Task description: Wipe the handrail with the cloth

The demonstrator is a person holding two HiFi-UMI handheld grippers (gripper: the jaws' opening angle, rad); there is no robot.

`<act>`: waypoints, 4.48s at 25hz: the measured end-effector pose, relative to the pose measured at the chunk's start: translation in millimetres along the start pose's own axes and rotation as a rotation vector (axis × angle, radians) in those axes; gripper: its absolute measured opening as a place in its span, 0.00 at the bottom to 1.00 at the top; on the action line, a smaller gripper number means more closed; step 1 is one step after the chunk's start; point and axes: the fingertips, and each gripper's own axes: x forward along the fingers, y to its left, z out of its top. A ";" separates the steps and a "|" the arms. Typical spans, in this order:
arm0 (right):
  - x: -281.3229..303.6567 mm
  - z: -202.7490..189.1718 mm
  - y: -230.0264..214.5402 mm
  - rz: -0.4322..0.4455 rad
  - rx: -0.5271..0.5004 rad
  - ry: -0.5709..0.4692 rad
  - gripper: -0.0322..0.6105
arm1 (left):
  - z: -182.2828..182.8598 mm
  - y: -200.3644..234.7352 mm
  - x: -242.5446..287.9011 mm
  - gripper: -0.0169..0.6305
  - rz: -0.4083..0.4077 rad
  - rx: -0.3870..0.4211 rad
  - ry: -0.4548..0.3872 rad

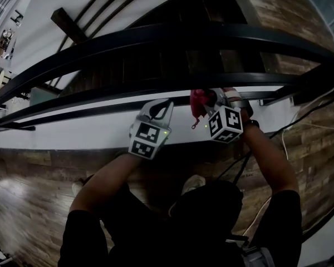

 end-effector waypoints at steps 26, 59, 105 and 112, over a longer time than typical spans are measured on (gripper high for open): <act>-49.4 -86.5 -34.2 -0.233 0.214 -0.037 0.12 | 49.8 -93.2 71.9 0.02 -0.121 -0.075 -0.041; -98.6 -191.6 -78.0 -0.435 0.410 0.093 0.12 | 96.4 -167.8 110.0 0.02 -0.452 -0.255 -0.196; -147.4 -235.4 -44.6 -0.559 0.192 0.402 0.12 | 58.4 -167.4 73.2 0.02 -0.410 -0.053 -0.087; -143.1 -143.2 -2.3 -0.444 0.168 0.214 0.12 | 42.1 -114.7 11.7 0.02 -0.356 0.028 -0.133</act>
